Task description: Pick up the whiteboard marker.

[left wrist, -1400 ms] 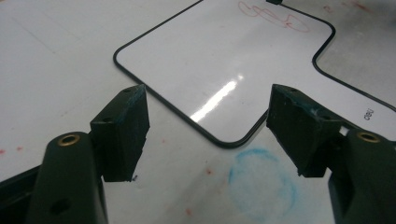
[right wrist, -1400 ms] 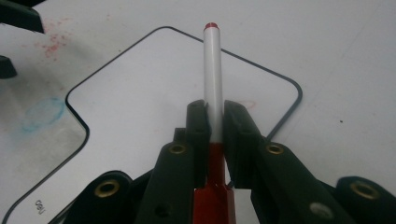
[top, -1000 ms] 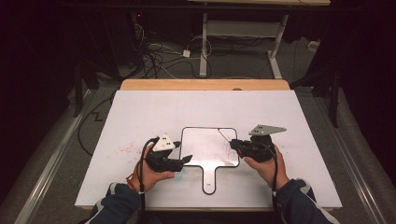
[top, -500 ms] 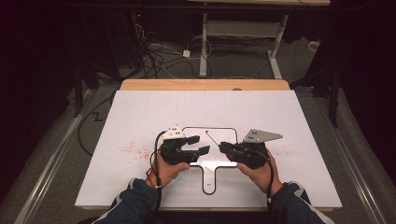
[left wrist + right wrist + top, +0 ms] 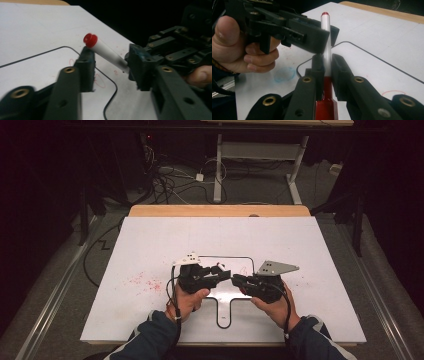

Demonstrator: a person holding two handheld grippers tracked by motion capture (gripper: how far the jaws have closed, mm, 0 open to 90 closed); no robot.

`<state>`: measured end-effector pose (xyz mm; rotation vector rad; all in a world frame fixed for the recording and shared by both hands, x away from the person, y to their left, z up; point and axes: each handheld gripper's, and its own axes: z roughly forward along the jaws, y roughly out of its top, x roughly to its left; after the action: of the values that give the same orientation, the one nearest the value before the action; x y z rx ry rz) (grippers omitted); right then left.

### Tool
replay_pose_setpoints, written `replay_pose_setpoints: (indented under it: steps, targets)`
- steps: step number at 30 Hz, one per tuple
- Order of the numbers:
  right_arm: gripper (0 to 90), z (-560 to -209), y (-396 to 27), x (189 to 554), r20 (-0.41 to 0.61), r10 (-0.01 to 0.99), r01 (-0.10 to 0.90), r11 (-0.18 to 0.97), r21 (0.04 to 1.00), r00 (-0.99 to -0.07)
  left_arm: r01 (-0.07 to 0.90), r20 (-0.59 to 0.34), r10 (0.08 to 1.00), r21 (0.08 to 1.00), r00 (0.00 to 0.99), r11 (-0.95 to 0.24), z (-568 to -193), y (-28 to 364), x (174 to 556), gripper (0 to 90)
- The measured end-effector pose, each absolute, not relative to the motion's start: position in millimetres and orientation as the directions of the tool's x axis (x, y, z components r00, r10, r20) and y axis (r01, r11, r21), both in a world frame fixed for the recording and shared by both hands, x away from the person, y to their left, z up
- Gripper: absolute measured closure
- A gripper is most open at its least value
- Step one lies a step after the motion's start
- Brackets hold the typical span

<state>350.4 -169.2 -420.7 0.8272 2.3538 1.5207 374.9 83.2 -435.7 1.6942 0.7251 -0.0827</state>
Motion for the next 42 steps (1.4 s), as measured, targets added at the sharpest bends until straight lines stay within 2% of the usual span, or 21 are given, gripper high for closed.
replay_pose_setpoints:
  steps: [4, 10, 26, 28, 35, 37, 41, 42]
  targets:
    - [81.9, -421, -168, 350, 0.114, 0.561, 0.333, 0.306, 0.892, -0.820, 0.485, -0.420, 0.396, 0.871, 0.817, -0.076, -434, 82, 373, 67.8]
    - [81.9, -422, -167, 350, 0.109, 0.554, 0.326, 0.311, 0.893, -0.825, 0.488, -0.438, 0.369, 0.872, 0.819, -0.048, -433, 82, 373, 68.0]
    - [81.9, -422, -166, 348, 0.102, 0.548, 0.314, 0.308, 0.898, -0.830, 0.475, -0.422, 0.360, 0.877, 0.832, -0.070, -435, 72, 371, 71.4]
    - [81.8, -423, -166, 349, 0.107, 0.547, 0.316, 0.303, 0.899, -0.831, 0.457, -0.404, 0.360, 0.887, 0.841, -0.072, -434, 72, 371, 77.8]
    - [81.2, -424, -166, 348, 0.124, 0.539, 0.318, 0.285, 0.904, -0.833, 0.438, -0.386, 0.358, 0.896, 0.850, -0.075, -432, 73, 369, 78.5]
    - [78.4, -425, -166, 349, 0.124, 0.535, 0.321, 0.293, 0.901, -0.836, 0.418, -0.363, 0.366, 0.905, 0.857, -0.081, -430, 74, 368, 78.6]
    - [67.2, -428, -169, 351, 0.135, 0.535, 0.338, 0.301, 0.892, -0.834, 0.391, -0.329, 0.382, 0.915, 0.863, -0.095, -426, 77, 368, 78.6]
    - [67.2, -428, -169, 351, 0.135, 0.535, 0.338, 0.301, 0.892, -0.834, 0.383, -0.316, 0.387, 0.918, 0.866, -0.106, -425, 77, 368, 78.6]
